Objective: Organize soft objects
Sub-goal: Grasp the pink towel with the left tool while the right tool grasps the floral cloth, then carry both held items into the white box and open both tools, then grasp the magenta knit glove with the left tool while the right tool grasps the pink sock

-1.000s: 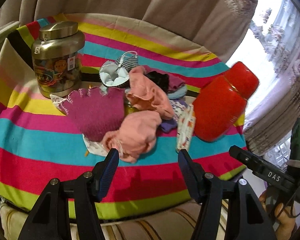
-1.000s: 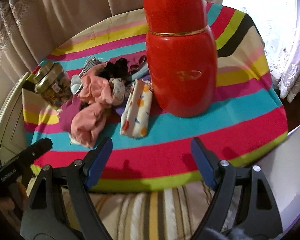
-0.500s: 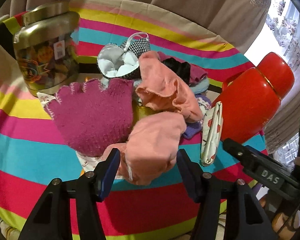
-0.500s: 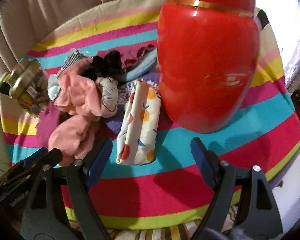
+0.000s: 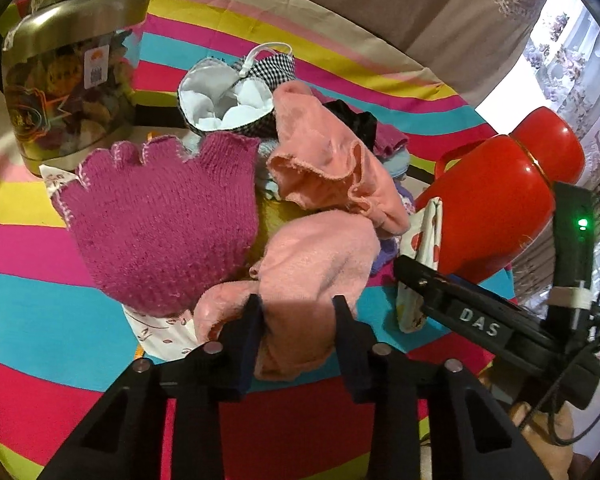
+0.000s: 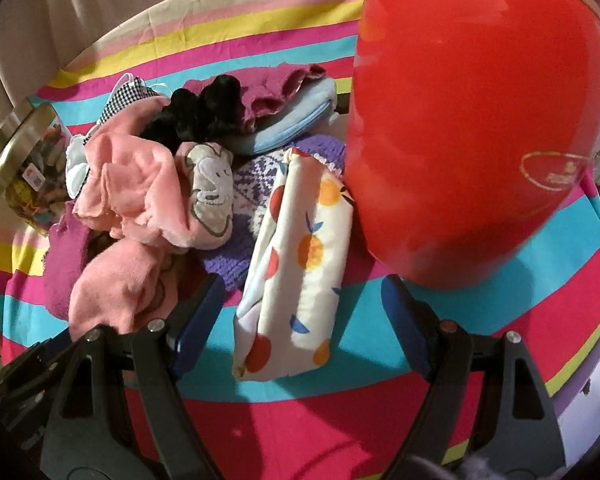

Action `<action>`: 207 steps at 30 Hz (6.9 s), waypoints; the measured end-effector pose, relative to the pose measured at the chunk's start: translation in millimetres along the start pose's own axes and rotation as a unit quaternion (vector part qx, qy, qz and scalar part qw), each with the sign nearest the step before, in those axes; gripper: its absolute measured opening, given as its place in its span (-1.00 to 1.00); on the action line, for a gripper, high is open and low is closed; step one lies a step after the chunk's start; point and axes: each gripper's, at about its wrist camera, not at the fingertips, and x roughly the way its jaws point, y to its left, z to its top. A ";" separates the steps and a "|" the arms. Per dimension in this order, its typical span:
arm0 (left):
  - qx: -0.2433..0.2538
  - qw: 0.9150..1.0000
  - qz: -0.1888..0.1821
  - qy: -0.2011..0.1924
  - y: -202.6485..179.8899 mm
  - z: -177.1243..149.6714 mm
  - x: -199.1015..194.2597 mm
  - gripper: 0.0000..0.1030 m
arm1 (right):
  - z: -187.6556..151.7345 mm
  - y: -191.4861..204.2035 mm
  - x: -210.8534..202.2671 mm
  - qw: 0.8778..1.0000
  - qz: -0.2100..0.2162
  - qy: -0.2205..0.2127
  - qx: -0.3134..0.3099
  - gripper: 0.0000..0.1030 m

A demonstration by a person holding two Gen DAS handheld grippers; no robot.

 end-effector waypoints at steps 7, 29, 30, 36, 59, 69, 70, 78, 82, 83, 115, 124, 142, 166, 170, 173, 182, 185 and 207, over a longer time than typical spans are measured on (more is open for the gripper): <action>0.003 1.000 -0.028 -0.011 -0.4 -3.7 -7.8 -0.59 | -0.3 3.7 11.1 1.000 0.009 0.021 -0.009 -0.01; 0.014 0.996 -0.030 -0.082 -6.9 -24.8 -52.5 -0.62 | -18.3 -5.9 -41.4 0.999 0.047 -0.017 -0.020 -0.33; 0.015 0.996 -0.030 -0.084 -9.4 -26.1 -54.8 -0.62 | -20.0 -6.7 -47.4 0.998 0.046 -0.023 -0.023 -0.33; 0.023 0.995 -0.030 -0.094 -24.6 -31.2 -68.0 -0.62 | -29.8 -15.3 -76.0 0.998 0.041 -0.046 -0.032 -0.33; 0.067 0.990 -0.099 -0.071 -119.7 -74.5 -96.3 -0.62 | -79.0 -121.5 -151.7 0.997 0.001 -0.070 0.020 -0.33; 0.091 0.985 -0.138 -0.043 -165.6 -93.0 -91.8 -0.62 | -101.1 -181.1 -171.4 0.996 -0.050 -0.065 0.045 -0.33; 0.093 0.985 -0.141 -0.040 -170.3 -94.8 -90.5 -0.62 | -102.9 -187.0 -173.0 0.995 -0.055 -0.065 0.048 -0.33; 0.115 0.979 -0.167 -0.016 -206.3 -106.7 -82.7 -0.62 | -114.0 -237.2 -188.3 0.990 -0.100 -0.064 0.076 -0.30; 0.132 0.974 -0.182 -0.005 -226.9 -113.9 -79.1 -0.62 | -119.6 -257.2 -194.9 0.987 -0.117 -0.064 0.088 -0.30; 0.137 0.973 -0.187 -0.002 -233.0 -116.1 -78.4 -0.62 | -120.1 -260.8 -195.9 0.987 -0.120 -0.063 0.091 -0.26; 0.110 0.985 -0.099 -0.085 -163.9 -85.0 -110.5 -0.29 | -100.0 -189.9 -212.7 0.994 -0.057 -0.091 0.010 0.49; 0.070 0.990 -0.059 -0.106 -112.8 -59.4 -116.1 -0.29 | -80.1 -130.8 -197.8 0.995 -0.013 -0.092 -0.030 0.49; -0.023 0.995 0.015 -0.100 -8.4 -16.2 -107.3 -0.29 | -40.3 -21.8 -145.6 0.992 0.026 -0.086 -0.087 0.49; -0.124 0.989 0.073 -0.033 73.0 19.7 -16.7 0.18 | 19.8 50.6 -52.0 0.993 0.038 -0.063 -0.095 0.49; -0.108 0.990 0.085 -0.038 72.2 21.4 -10.7 0.17 | 21.7 61.4 -35.2 0.992 0.038 -0.060 -0.104 0.49; -0.101 0.990 0.085 -0.049 71.9 22.6 -10.1 -0.13 | 22.5 67.5 -25.4 0.992 0.039 -0.057 -0.110 0.50; -0.100 0.987 0.062 -0.107 74.2 18.3 -34.8 -0.72 | 26.2 89.7 -14.4 0.986 0.031 -0.076 -0.143 0.52; -0.108 0.985 0.053 -0.121 78.0 14.1 -45.2 -0.74 | 25.8 95.1 -11.8 0.985 0.029 -0.082 -0.151 0.57; -0.174 0.979 0.035 -0.098 110.7 -1.2 -41.2 -0.40 | 24.5 119.0 28.9 0.977 0.016 -0.050 -0.208 -0.61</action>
